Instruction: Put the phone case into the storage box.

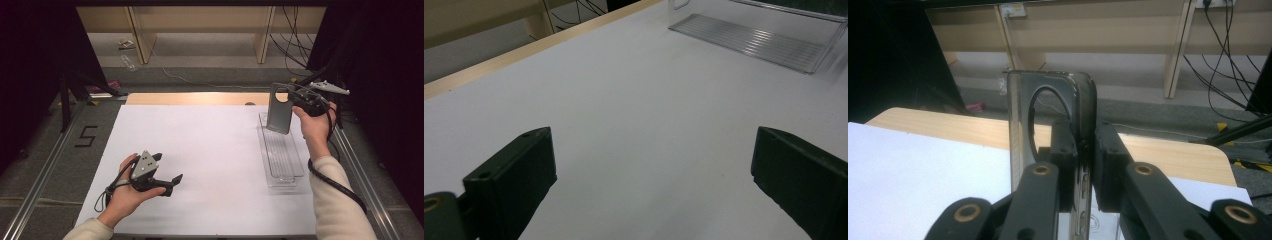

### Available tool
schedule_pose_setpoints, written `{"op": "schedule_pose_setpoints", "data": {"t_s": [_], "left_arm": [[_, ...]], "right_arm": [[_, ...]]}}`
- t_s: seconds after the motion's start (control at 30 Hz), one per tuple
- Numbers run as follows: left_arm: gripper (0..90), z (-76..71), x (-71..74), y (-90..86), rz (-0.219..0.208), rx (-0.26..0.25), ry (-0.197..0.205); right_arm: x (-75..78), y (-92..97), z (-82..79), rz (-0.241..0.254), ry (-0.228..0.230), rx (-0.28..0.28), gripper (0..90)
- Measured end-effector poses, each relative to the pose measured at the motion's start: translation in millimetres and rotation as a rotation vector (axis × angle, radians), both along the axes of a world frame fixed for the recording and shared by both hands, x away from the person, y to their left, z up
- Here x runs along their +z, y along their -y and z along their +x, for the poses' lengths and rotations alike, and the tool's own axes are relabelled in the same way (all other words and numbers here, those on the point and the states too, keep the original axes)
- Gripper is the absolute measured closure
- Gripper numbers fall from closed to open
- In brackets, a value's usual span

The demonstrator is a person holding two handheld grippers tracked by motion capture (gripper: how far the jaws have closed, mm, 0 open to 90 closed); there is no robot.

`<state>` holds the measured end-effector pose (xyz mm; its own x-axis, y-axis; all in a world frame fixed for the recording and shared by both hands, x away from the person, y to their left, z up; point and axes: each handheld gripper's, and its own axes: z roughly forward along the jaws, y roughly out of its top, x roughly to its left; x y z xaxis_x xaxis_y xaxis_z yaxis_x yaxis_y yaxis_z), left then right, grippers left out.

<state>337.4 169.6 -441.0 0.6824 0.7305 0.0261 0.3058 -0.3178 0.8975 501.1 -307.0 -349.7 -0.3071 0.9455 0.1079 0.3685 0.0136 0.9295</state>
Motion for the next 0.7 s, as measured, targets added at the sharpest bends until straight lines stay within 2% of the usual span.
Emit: {"op": "schedule_pose_setpoints", "data": {"t_s": [0.7], "left_arm": [[3.9, 0.1, -0.2, 0.1, -0.001, -0.001, -0.002]], "right_arm": [[-4.5, -1.9, 7.6, -0.008, -0.015, -0.009, 82.1]]}}
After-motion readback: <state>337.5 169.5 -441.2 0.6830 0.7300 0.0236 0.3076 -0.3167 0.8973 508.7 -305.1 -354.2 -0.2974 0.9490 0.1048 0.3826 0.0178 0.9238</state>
